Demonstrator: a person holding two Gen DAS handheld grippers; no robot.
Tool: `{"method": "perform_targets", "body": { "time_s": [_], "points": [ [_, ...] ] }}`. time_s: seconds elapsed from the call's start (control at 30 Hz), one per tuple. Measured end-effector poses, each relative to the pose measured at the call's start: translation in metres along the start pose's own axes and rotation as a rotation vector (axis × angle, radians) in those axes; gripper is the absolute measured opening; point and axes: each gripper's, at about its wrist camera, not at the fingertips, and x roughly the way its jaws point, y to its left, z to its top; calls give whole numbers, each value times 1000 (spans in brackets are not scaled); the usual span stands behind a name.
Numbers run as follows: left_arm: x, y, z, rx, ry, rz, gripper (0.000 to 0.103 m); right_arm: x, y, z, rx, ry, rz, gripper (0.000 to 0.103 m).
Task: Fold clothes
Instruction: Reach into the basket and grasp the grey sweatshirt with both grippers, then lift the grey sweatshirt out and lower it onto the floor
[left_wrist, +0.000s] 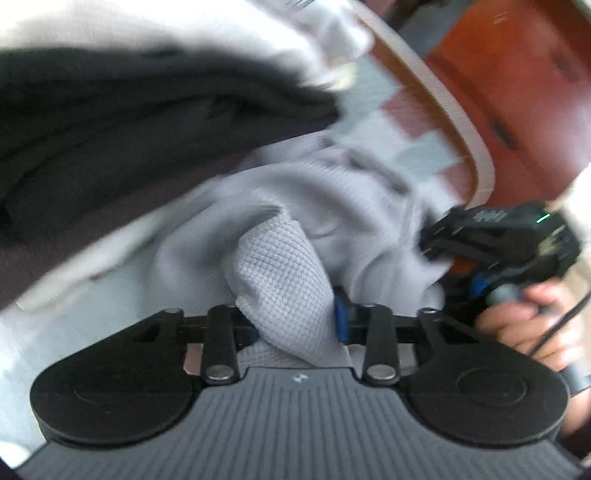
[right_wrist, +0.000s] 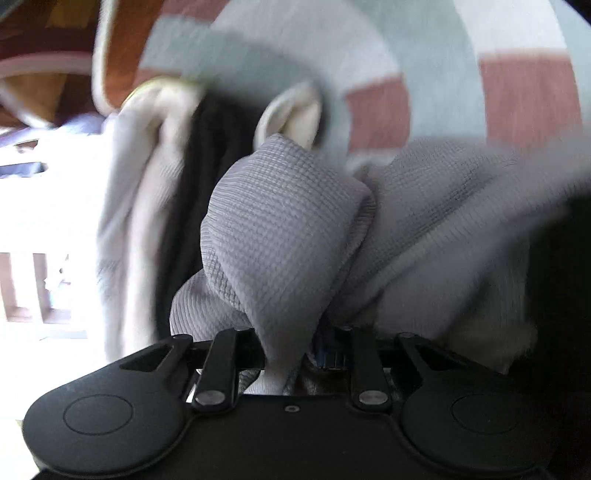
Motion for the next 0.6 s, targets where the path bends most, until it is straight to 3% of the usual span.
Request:
{"method": "perform_targets", "body": {
  "time_s": [0.07,0.27,0.4,0.6],
  "points": [
    [-20,-10,-4,39,-5,-4,33,-6,6,-23,-8,10,55,25],
    [-82,-15,-18,17,-50,-66,33,-21,25,-57,-64,45,155,25],
    [-122,-12,-16,4,-99,-56,33,-14,59,-66,-164,97,158,25],
    [-193,3,-15,-19,-204,3,32,13,140,-96,-406,128,138,25]
  ]
}}
